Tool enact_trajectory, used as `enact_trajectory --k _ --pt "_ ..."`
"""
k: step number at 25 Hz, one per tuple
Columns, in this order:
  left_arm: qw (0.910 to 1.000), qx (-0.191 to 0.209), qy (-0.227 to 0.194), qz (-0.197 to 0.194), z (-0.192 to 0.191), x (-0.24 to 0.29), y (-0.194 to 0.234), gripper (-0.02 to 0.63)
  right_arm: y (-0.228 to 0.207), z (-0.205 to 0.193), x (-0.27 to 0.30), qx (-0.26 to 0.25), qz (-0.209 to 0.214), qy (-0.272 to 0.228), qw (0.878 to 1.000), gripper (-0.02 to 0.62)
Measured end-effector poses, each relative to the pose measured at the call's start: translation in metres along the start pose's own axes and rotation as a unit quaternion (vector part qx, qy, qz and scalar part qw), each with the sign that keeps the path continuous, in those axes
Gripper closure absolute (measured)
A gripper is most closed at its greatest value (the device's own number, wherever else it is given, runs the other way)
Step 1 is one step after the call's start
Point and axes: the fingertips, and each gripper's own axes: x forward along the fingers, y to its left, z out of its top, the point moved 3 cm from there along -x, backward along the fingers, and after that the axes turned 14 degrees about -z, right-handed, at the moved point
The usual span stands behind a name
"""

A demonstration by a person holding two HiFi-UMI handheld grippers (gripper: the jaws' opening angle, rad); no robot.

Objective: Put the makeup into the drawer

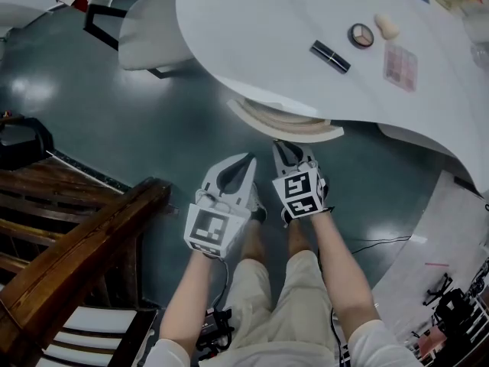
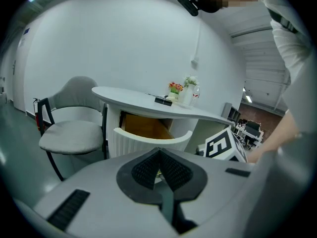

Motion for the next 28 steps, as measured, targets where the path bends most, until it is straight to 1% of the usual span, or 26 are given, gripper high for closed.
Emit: enact_trajectory --k 3,6,10,16,25,28 --pt "1.0000 -0.003 0.000 0.002 -0.001 -0.007 -0.004 0.598 0.012 -0.009 -0.010 0.001 0.002 0.003 1.000 0.538" --pt "0.9999 -0.011 -0.011 0.006 0.002 -0.014 -0.008 0.598 0.023 -0.016 -0.018 0.002 0.001 0.004 1.000 0.538" --pt "0.9999 -0.007 -0.012 0.010 0.004 -0.020 -0.013 0.598 0.034 -0.024 -0.028 0.010 -0.002 0.005 1.000 0.538" --pt "0.9998 -0.014 -0.015 0.006 0.006 -0.024 -0.017 0.598 0.048 -0.037 -0.040 0.042 0.012 0.013 0.999 0.538" --pt "0.9999 -0.011 -0.007 0.003 0.002 -0.031 -0.023 0.598 0.076 -0.056 -0.060 0.074 0.017 0.026 0.997 0.535" --pt "0.9999 -0.011 -0.007 0.002 0.002 -0.032 -0.024 0.598 0.077 -0.058 -0.061 0.100 0.016 0.029 0.994 0.534"
